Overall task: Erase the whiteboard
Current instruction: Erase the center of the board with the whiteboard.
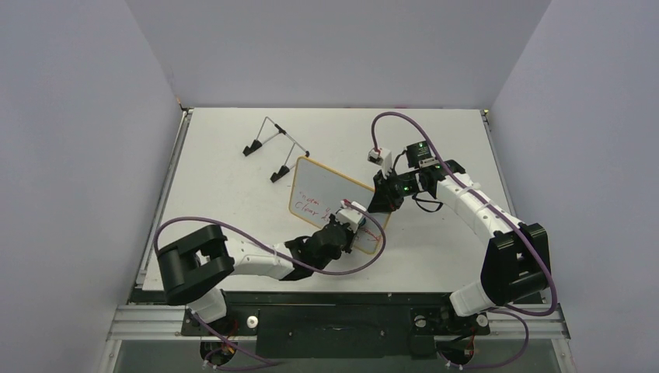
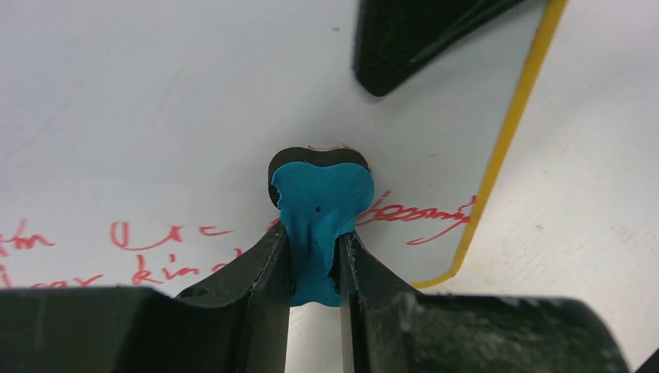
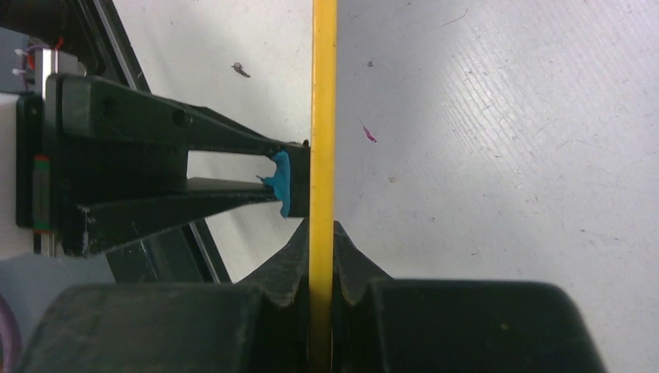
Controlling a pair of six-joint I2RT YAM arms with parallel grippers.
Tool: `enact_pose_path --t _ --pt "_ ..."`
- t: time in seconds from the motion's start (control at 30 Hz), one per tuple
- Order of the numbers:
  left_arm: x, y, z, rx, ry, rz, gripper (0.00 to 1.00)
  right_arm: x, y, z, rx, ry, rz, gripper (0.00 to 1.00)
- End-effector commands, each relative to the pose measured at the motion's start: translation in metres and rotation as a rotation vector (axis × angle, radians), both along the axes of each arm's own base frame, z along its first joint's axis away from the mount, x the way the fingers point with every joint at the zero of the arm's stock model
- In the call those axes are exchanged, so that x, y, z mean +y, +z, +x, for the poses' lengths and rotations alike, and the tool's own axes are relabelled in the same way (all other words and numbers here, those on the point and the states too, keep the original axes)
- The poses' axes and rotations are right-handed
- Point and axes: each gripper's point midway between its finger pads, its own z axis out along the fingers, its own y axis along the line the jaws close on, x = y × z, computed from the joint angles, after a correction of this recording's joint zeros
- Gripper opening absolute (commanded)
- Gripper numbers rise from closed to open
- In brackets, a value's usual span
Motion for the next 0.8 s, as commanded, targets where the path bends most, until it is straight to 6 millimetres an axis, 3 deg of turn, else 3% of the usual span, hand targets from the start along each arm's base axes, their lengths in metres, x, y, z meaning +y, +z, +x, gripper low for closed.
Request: enact_pose_path --t 0.0,0.37,0.5,0.77 --pt "-0.035 0.023 0.002 -0.032 -0.018 -0.068 0.0 0.006 0.013 -0.004 -0.033 0.028 0.039 0.0" --pt "-0.074 0.007 -0.025 -0.037 -0.099 0.014 0.0 0.006 0.014 -0.004 -0.033 0.03 0.042 0.0" --pt "-0.06 0.004 -0.015 -0.049 -0.003 0.057 0.0 0.006 0.015 -0.004 -0.036 0.029 0.043 0.0" --pt "-0.005 0.004 0.021 -0.06 0.179 0.083 0.0 0.006 0.014 -0.005 -0.033 0.031 0.043 0.0"
